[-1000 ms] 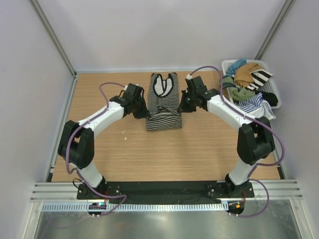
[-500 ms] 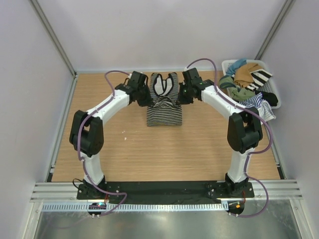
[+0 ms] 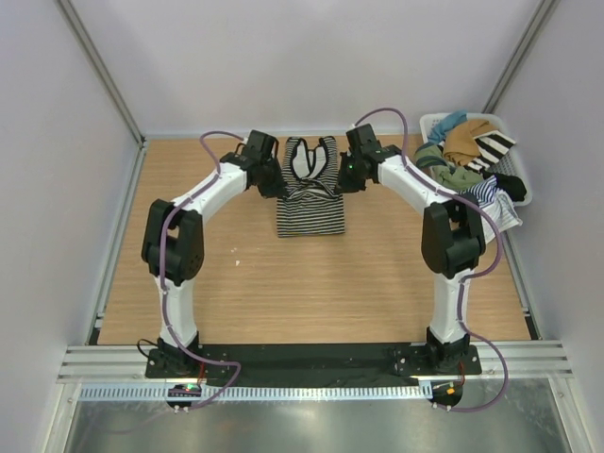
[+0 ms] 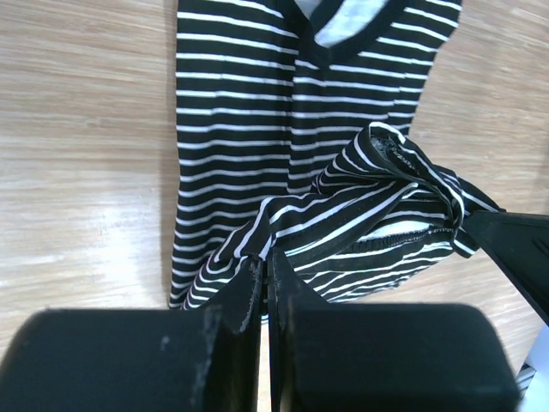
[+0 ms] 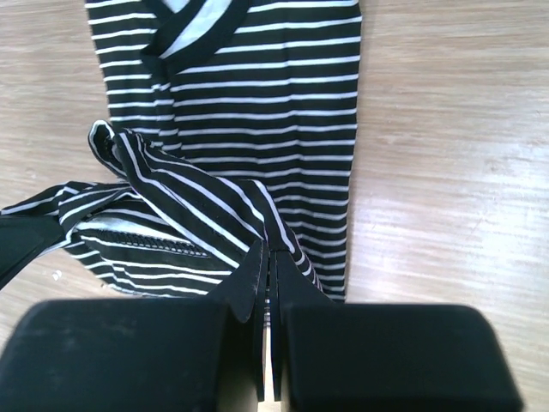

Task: Fold and stack the tank tops
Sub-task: Fold the tank top

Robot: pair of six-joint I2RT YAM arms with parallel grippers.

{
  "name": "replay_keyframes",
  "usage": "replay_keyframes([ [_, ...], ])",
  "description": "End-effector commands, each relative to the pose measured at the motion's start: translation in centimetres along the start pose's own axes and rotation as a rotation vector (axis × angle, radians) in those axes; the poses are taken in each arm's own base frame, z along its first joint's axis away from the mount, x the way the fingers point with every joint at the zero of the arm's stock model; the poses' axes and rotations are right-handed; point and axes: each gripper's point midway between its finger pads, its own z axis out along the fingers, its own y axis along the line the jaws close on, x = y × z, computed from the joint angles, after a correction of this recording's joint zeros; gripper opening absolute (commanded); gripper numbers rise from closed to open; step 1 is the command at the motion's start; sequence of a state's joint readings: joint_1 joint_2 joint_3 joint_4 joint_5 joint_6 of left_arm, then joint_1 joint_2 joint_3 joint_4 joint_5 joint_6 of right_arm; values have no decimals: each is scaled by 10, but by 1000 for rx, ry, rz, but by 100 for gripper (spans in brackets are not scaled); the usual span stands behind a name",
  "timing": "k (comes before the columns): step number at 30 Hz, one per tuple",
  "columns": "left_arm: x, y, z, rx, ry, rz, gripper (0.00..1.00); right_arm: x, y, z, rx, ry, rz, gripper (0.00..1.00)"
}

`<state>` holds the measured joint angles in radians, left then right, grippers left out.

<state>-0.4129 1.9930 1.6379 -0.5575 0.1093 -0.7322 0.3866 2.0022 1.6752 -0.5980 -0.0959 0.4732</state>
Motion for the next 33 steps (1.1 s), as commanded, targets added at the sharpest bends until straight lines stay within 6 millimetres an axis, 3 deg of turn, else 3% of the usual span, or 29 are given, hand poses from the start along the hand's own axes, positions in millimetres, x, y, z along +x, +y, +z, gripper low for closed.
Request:
replay_keyframes([
  [1, -16, -10, 4, 39, -17, 6, 0, -24, 10, 2, -43, -52, 3, 1],
  [10, -31, -6, 38, 46, 8, -31, 0, -35, 3, 39, -47, -30, 28, 1],
  [17, -36, 9, 67, 34, 38, -67, 2, -39, -9, 66, -30, -17, 72, 4],
  [18, -34, 11, 73, 33, 46, -71, 5, -43, -9, 67, -35, -22, 77, 13],
  [19, -34, 12, 74, 33, 46, -74, 16, -41, -10, 73, -31, -12, 77, 23],
  [20, -35, 14, 76, 34, 45, -75, 20, -45, -11, 73, -26, -20, 82, 33],
  [21, -36, 15, 74, 35, 44, -74, 24, -46, -13, 73, -22, -22, 87, 47],
  [22, -38, 14, 71, 40, 41, -74, 37, -47, -14, 71, -18, -26, 93, 52],
  [24, -39, 15, 65, 43, 29, -69, 53, -55, -15, 60, -25, -66, 96, 62],
  [25, -47, 10, 50, 59, -4, -65, 66, -57, -13, 54, -31, -84, 96, 64],
  [26, -50, 9, 43, 68, -19, -69, 70, -67, -9, 41, -47, -124, 92, 67],
  [27, -48, 10, 40, 75, -32, -71, 78, -64, -12, 38, -43, -123, 96, 69],
  [28, -55, 2, 23, 103, -69, -67, 80, -65, -12, 33, -42, -127, 95, 69],
  [33, -52, -7, -11, 161, -118, -62, 82, -69, -12, -1, -45, -196, 76, 70],
])
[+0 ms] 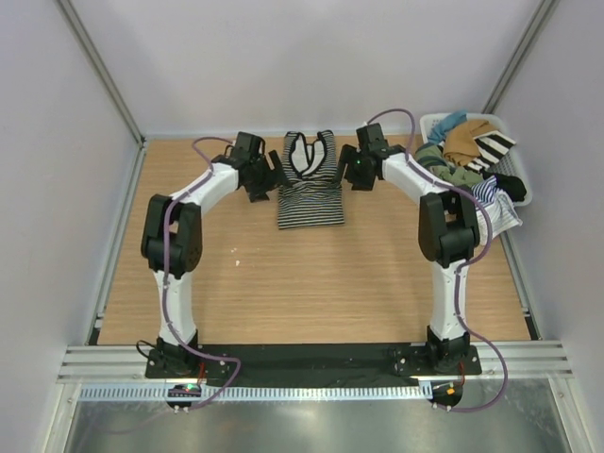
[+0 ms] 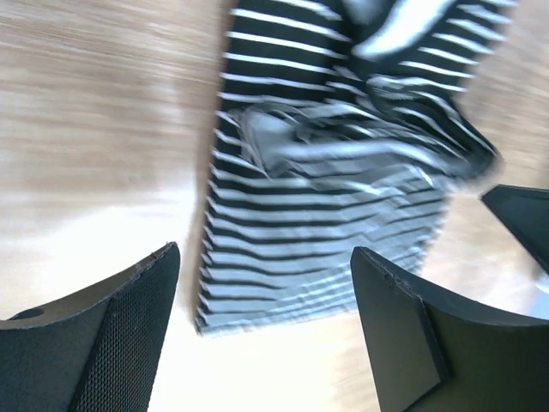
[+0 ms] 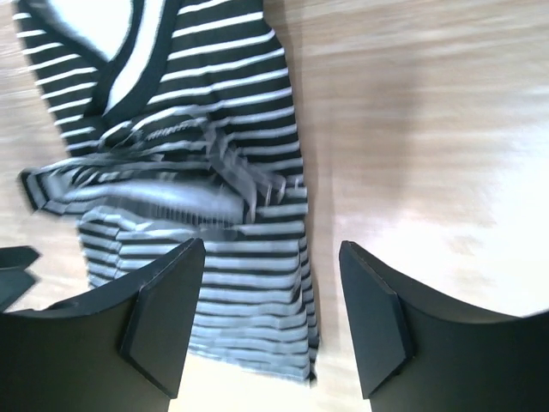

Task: Fold and stack the tank tops
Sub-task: Fold the tank top

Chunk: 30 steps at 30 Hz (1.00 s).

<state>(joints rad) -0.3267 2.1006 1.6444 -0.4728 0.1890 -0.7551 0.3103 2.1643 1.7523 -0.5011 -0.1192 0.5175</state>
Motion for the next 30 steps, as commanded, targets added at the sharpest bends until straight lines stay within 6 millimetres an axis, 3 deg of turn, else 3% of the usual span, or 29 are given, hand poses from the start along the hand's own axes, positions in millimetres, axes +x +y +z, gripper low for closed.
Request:
replay_keyframes([
  [1, -30, -45, -54, 164, -132, 38, 82, -41, 23, -55, -58, -170, -30, 71],
  [2, -30, -49, -64, 182, -144, 43, 81, -40, 22, -59, -56, -173, -39, 75],
  [4, -14, -43, -65, 185, -114, 43, 81, -34, 19, -69, -56, -169, -48, 81],
  [5, -10, -46, -71, 204, -113, 48, 80, -29, 19, -70, -65, -160, -53, 81],
  [8, 12, -34, -67, 188, -73, 47, 78, -9, 22, -75, -125, -125, -68, 76],
  [10, 26, -27, -66, 189, -53, 48, 74, 9, 18, -73, -151, -92, -65, 66],
  [13, 39, -29, -60, 228, -24, 50, 67, 28, 29, -67, -260, -42, -74, 47],
  [18, 55, -63, -55, 340, 42, 69, 58, 49, 61, -66, -491, 46, -51, 25],
  [20, 62, -67, -45, 352, 66, 70, 57, 51, 66, -64, -530, 55, -35, 22],
  [23, 77, -60, -26, 340, 114, 53, 55, 70, 58, -50, -536, 124, -10, 18],
  [26, 84, -41, -4, 291, 141, 29, 54, 88, 38, -24, -500, 179, 43, 16],
  [30, 86, -8, 20, 205, 156, -5, 52, 89, 5, -4, -461, 192, 139, 10],
])
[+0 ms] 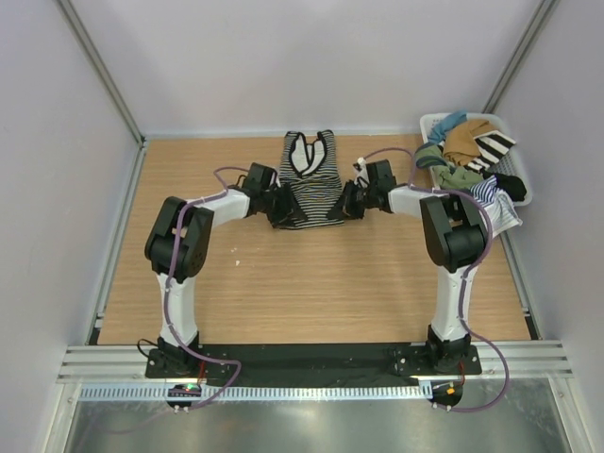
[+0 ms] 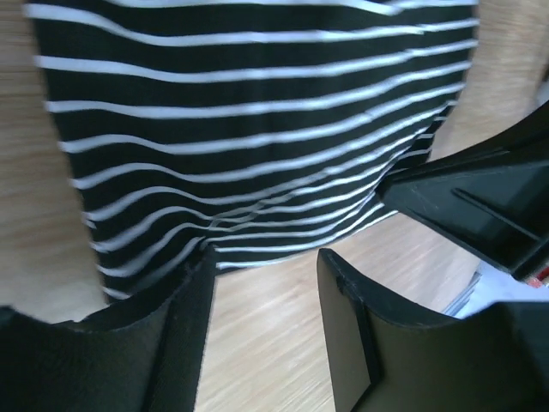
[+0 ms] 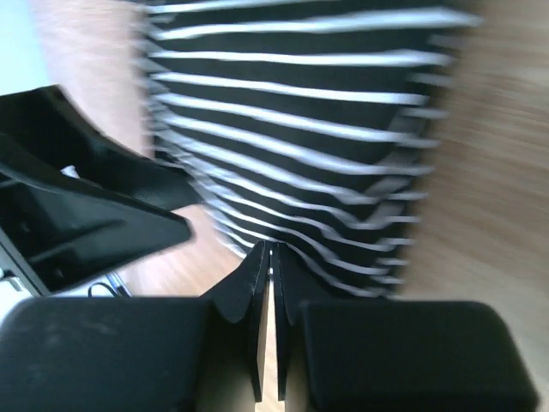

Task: Fold and stack the tank tops
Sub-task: Fold the tank top

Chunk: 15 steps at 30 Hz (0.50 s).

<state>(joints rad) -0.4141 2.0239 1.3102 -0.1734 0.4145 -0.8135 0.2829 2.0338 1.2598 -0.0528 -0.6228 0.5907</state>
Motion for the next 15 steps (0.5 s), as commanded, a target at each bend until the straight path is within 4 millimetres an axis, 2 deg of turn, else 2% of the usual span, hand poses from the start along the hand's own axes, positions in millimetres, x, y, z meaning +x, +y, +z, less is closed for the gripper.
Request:
replay_keyframes([
  [1, -11, 25, 8, -45, -17, -32, 52, -10, -37, 0, 9, -21, 103, 10],
  [2, -8, 32, 10, -61, -11, -35, 51, -3, -49, -1, 44, -7, 131, 8],
  [4, -5, 40, 9, -77, -8, -35, 52, -3, -65, -8, 92, -21, 152, 8],
  [5, -6, 39, 5, -78, -18, -29, 52, -1, -72, -11, 115, -30, 160, 8],
  [8, -5, 35, -3, -74, -28, -16, 53, -6, -66, -22, 115, -57, 146, 12],
  [11, -10, 21, -27, -66, -82, 18, 57, -14, -50, -38, 115, -105, 102, 28],
  [13, -8, 21, -37, -78, -96, 31, 59, -17, -44, -52, 147, -128, 62, 37],
  [15, -10, 16, -51, -78, -121, 41, 61, -16, -47, -60, 204, -137, 26, 41],
])
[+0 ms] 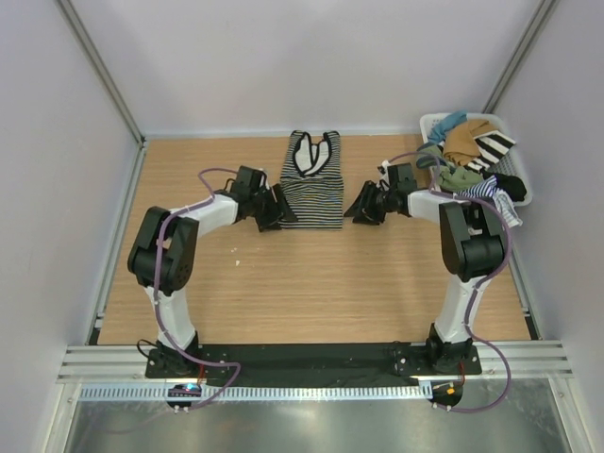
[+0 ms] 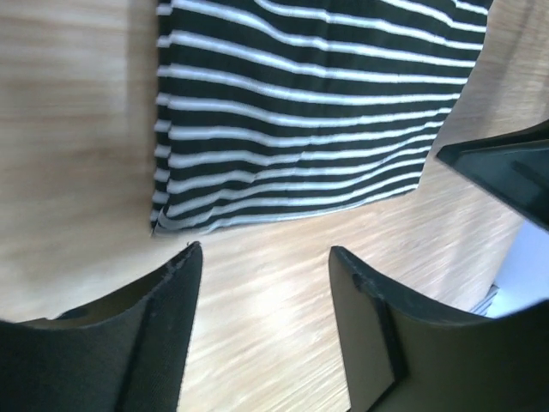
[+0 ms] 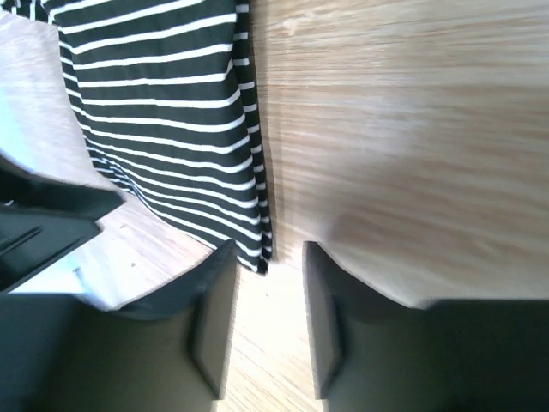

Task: Fold and stack the tank tops
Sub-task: Fold the tank top

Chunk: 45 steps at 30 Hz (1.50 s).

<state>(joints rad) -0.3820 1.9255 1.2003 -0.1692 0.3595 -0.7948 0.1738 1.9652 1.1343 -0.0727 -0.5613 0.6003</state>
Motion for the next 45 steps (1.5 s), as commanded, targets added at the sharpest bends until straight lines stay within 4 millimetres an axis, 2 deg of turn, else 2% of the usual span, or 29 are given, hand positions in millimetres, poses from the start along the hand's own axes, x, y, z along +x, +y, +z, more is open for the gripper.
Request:
replay_keyframes([
  [1, -11, -7, -31, -19, -73, 56, 63, -16, 6, -29, 89, -91, -106, 47],
  [4, -14, -10, -42, -37, -82, 75, 65, -7, 5, -27, 122, -69, -134, 53],
  [8, -16, 0, -40, -103, -76, 96, 64, 0, 9, -18, 126, -46, -154, 51],
  [13, -20, 30, -28, -248, -58, 109, 63, 9, 13, -1, 169, -15, -195, 49],
  [17, -18, 36, -16, -261, -27, 106, 61, 11, 12, 8, 200, -5, -212, 48],
  [20, -20, 39, -8, -269, -21, 101, 59, 13, 12, 12, 231, -1, -226, 42],
  [23, -18, 41, -1, -270, -7, 94, 49, 15, 11, 17, 260, 12, -240, 33],
  [26, -15, 43, 1, -276, -5, 93, 35, 15, 11, 20, 284, 14, -258, 23],
  [27, -14, 43, 1, -275, -3, 95, 24, 16, 10, 20, 284, 18, -259, 20],
  [28, -12, 42, 2, -273, -2, 99, 16, 16, 10, 20, 284, 17, -258, 11],
  [30, -7, 40, -4, -275, -9, 108, 0, 20, 9, 17, 289, 24, -260, 5],
  [31, -4, 40, -6, -281, -13, 110, 0, 22, 9, 15, 292, 25, -270, 3],
  [32, 2, 44, -9, -292, -10, 106, 0, 22, 13, 7, 287, 14, -276, 1],
  [34, 5, 37, -21, -284, -40, 119, 0, 34, 5, -1, 303, 25, -274, 1],
  [35, 16, 45, -25, -298, -24, 113, 0, 38, 6, -6, 298, 19, -282, 1],
  [37, 23, 36, -38, -272, -50, 127, 0, 54, 4, -21, 297, 23, -290, 1],
  [38, 40, 47, -40, -290, -28, 117, 0, 66, 0, -30, 300, 30, -294, 1],
  [39, 50, 43, -43, -283, -29, 133, 0, 75, 2, -34, 294, 33, -305, 1],
  [40, 63, 46, -48, -276, -29, 128, 0, 90, -6, -38, 303, 58, -294, 1],
  [41, 70, 46, -51, -273, -29, 143, 0, 90, 2, -41, 291, 43, -300, 1],
  [42, 85, 42, -51, -270, -19, 156, 0, 101, 1, -51, 288, 38, -302, 2],
  [43, 95, 48, -55, -276, -24, 162, 0, 113, 5, -52, 273, 50, -314, 2],
  [44, 104, 49, -56, -278, -20, 165, 0, 127, -2, -57, 282, 62, -297, 3],
  [45, 116, 47, -57, -269, -10, 158, 0, 128, 6, -65, 264, 34, -305, 5],
])
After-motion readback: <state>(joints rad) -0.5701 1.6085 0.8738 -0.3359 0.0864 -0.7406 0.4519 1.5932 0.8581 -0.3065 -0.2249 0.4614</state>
